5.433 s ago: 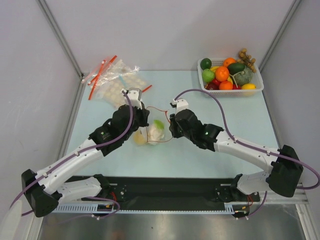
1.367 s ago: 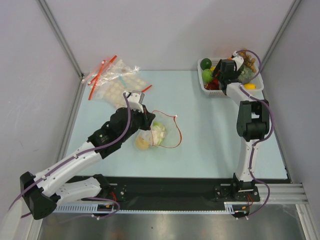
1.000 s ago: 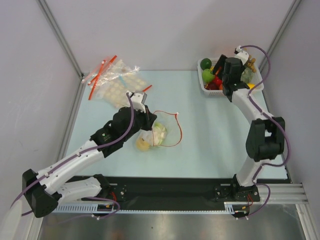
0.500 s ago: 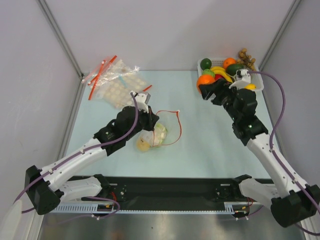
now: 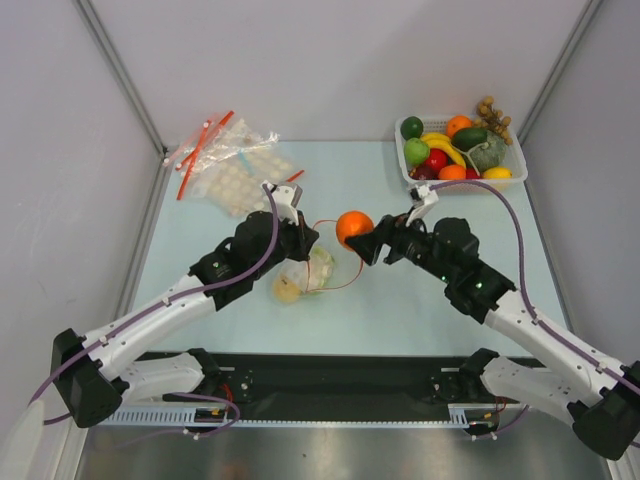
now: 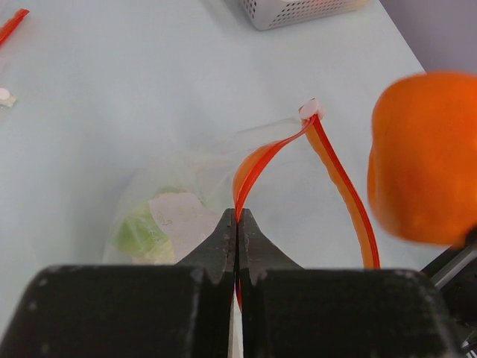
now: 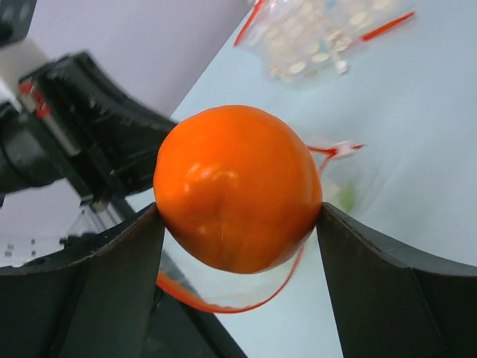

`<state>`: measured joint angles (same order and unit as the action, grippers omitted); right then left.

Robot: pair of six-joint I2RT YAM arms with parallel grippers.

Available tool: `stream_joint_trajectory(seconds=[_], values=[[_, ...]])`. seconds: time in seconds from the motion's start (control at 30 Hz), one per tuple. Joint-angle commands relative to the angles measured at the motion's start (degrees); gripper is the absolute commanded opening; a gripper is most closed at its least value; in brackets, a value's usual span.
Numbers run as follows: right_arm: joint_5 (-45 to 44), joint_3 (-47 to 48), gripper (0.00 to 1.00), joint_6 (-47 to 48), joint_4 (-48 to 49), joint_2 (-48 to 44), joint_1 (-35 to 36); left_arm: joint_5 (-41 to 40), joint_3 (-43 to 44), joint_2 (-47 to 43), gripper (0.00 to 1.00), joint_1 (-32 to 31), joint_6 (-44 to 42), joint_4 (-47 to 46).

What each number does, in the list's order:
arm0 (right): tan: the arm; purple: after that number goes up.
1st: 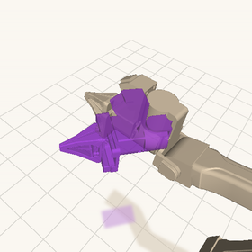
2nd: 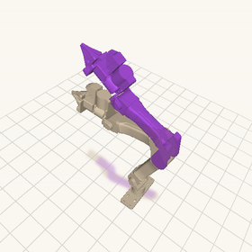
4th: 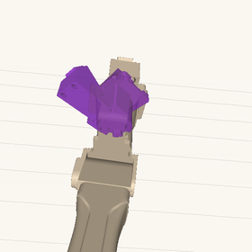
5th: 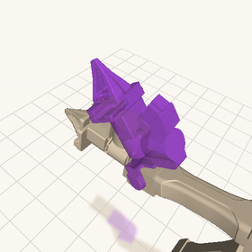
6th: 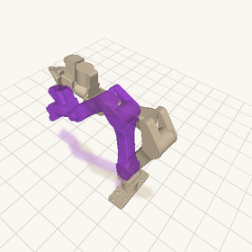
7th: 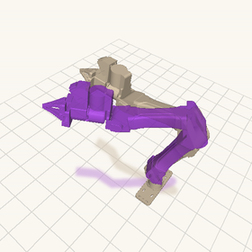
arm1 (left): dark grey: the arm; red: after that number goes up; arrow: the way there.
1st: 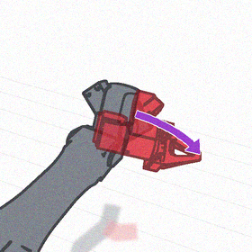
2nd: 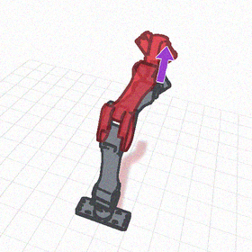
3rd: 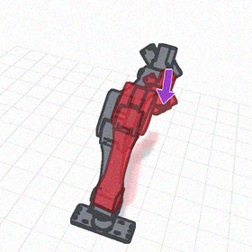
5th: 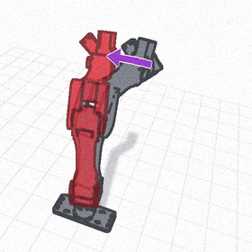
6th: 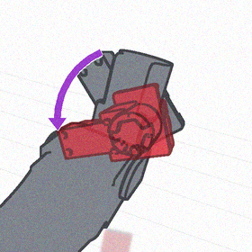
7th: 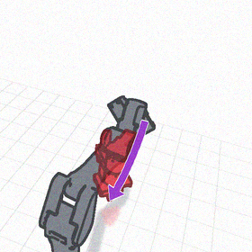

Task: Place the food in the zip-top bag and seal the zipper
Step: Place the fake fruit in the zipper food storage bag.

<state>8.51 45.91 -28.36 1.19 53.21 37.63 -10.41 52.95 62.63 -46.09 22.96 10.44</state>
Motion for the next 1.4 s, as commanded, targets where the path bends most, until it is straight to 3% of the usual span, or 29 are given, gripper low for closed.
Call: stream_joint_trajectory(seconds=[0.0,0.2,0.63,0.73,0.77,0.8,0.83,1.37], values=[[1.33,1.28,0.43,6.11,2.68,1.27,5.77,-1.10,2.42,-0.05,0.00,0.29,-0.29,-1.21],[-10.87,3.83,0.44,12.88,-0.48,4.62,15.10,-1.54,2.34,-0.32,0.00,0.29,-0.37,-1.03],[-16.51,3.92,0.48,15.26,0.30,9.10,15.81,0.48,1.63,-1.29,0.00,0.29,0.33,-2.09],[-16.86,4.62,0.60,15.18,-0.05,10.59,15.81,1.01,1.72,-1.20,0.00,0.29,0.42,-2.09],[-17.47,4.80,0.82,14.65,-0.66,10.95,15.90,1.01,1.72,-1.28,0.00,0.29,0.42,-2.17],[-18.87,4.89,0.96,14.13,-0.92,11.21,16.07,1.01,1.63,-1.28,0.00,0.29,0.42,-2.17],[-21.58,4.72,1.00,13.95,-1.01,11.13,16.07,0.84,1.63,-1.54,0.00,0.29,0.42,-2.00],[-25.03,2.96,0.96,14.12,-0.05,6.74,16.07,0.04,1.54,-2.60,0.00,0.29,0.33,-1.56]])
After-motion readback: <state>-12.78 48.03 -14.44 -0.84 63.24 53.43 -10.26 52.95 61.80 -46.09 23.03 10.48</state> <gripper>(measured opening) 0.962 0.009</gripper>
